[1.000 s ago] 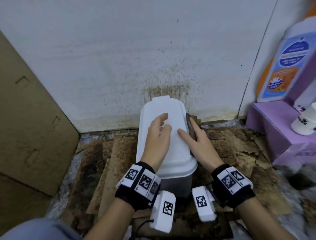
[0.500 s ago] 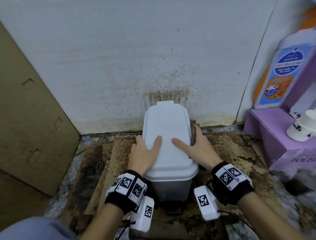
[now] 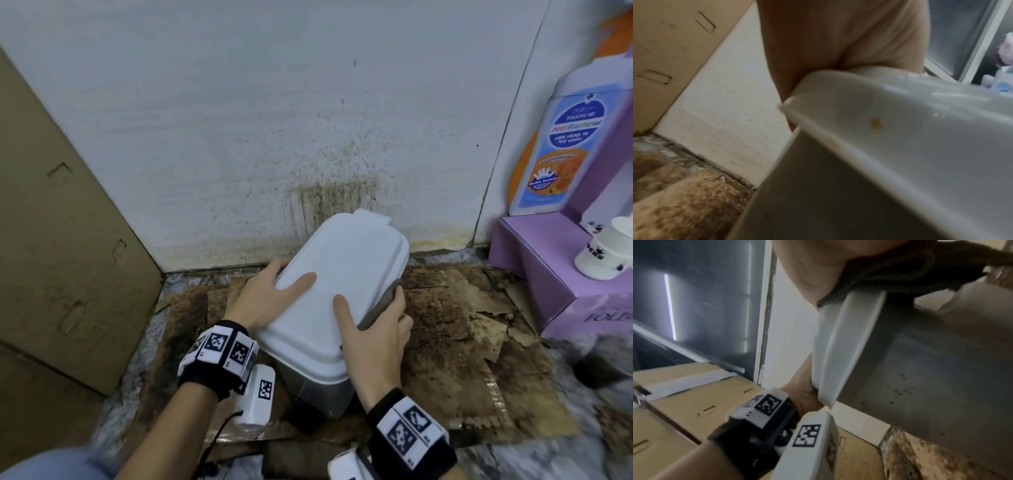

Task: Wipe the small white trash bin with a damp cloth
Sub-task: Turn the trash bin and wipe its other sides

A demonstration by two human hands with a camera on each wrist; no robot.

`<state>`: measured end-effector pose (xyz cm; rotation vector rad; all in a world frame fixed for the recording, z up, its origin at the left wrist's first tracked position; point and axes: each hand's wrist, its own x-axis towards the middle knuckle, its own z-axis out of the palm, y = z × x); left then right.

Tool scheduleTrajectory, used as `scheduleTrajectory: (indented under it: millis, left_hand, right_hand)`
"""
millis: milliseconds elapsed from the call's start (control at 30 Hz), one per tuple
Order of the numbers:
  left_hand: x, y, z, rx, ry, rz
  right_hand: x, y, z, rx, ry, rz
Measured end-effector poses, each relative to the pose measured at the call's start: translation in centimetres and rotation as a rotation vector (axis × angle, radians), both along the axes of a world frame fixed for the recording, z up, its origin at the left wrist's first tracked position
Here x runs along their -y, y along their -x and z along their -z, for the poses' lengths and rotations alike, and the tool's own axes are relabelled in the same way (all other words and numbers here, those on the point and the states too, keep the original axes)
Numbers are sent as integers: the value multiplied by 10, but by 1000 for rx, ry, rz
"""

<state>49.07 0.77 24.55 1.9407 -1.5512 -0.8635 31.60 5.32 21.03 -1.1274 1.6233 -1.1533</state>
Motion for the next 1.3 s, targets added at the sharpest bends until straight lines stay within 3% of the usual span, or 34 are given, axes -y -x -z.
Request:
scheduleTrajectory:
  millis: [167,433,700,1033,1300]
  left_hand:
    - [1,-5,10,59,3,-6]
    - [-20,-1,20,81,42,-200]
    - [-58,18,24,139,78,-400]
    - [-80,40,26,-213,19,-452]
    - [-81,37,18,-264,52,-434]
  right_hand:
    - [5,-7,11,52,43,6]
    - [40,9,13,66,76,-65]
    - [102,38,1,-63,67,-158]
    - [159,62,-7,-139,173,-410]
    - [151,65,6,22,173,-284]
